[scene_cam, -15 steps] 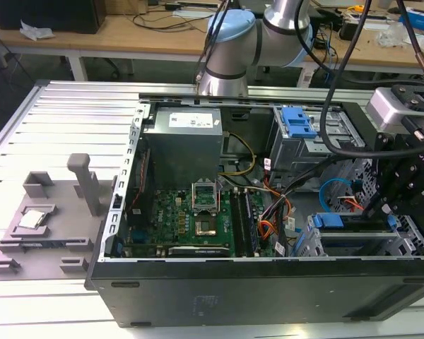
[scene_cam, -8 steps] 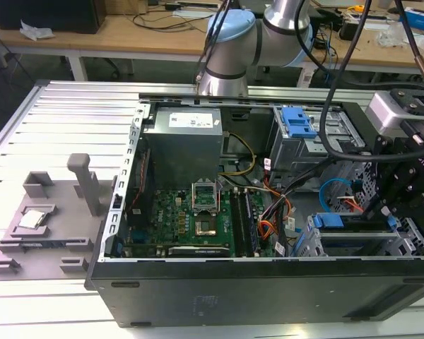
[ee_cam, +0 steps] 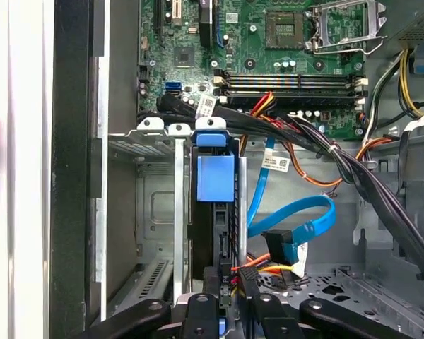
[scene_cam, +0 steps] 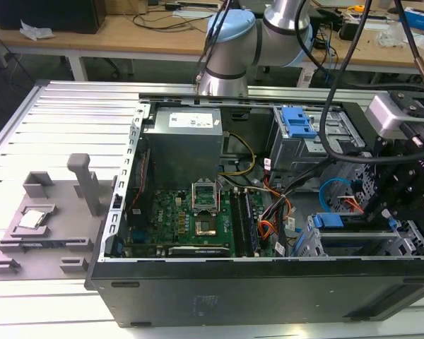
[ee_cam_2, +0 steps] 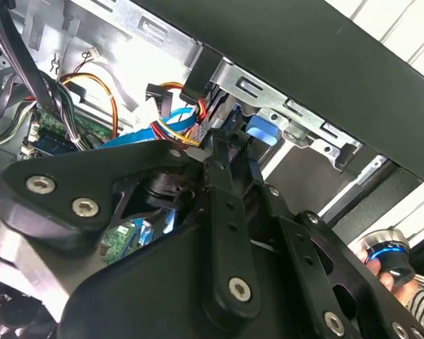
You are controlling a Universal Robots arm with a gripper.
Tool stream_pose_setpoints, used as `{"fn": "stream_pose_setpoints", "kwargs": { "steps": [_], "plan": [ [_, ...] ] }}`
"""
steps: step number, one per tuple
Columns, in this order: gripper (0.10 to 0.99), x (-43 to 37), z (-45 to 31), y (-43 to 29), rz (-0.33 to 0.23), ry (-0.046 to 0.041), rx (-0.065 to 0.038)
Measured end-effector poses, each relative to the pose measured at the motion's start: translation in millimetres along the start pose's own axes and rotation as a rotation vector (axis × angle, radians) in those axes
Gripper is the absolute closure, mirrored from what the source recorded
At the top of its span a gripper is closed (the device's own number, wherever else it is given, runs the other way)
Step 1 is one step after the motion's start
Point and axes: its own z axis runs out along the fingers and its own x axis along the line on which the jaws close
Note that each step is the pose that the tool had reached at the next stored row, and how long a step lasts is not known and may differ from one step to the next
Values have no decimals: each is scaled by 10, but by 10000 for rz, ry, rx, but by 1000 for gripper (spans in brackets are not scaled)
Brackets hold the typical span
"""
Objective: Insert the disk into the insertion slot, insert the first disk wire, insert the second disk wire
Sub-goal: 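Insert the first disk wire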
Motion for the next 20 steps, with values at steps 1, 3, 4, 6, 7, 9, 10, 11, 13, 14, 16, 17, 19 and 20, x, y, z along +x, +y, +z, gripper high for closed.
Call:
{"fn": "stream_pose_setpoints", "kwargs": {
  "steps": [1, 3, 4, 6, 7, 9, 10, 11, 13, 14, 16, 17, 19, 20],
  "plan": [
    [835, 1, -26, 1, 0, 0, 0],
    [835, -3, -99, 5, 0, -2, 0],
    [835, -7, -133, 6, 0, -2, 0],
    [835, -26, -206, 10, 0, -1, 0],
    [851, -47, -246, 12, 0, -2, -1],
    [980, -62, -330, 22, 0, -2, 2],
    [980, -63, -356, 27, -1, -3, 3],
    [980, -63, -387, 29, -3, -1, 5],
    [980, -61, -446, 35, -2, -2, 7],
    [980, -61, -452, 35, -2, -2, 7],
    [980, -61, -452, 35, -2, -5, 7],
    [980, -61, -452, 35, -2, -4, 7],
    [980, -61, -454, 35, -2, -1, 8],
    [980, -61, -454, 35, -2, -2, 7]
  ]
}}
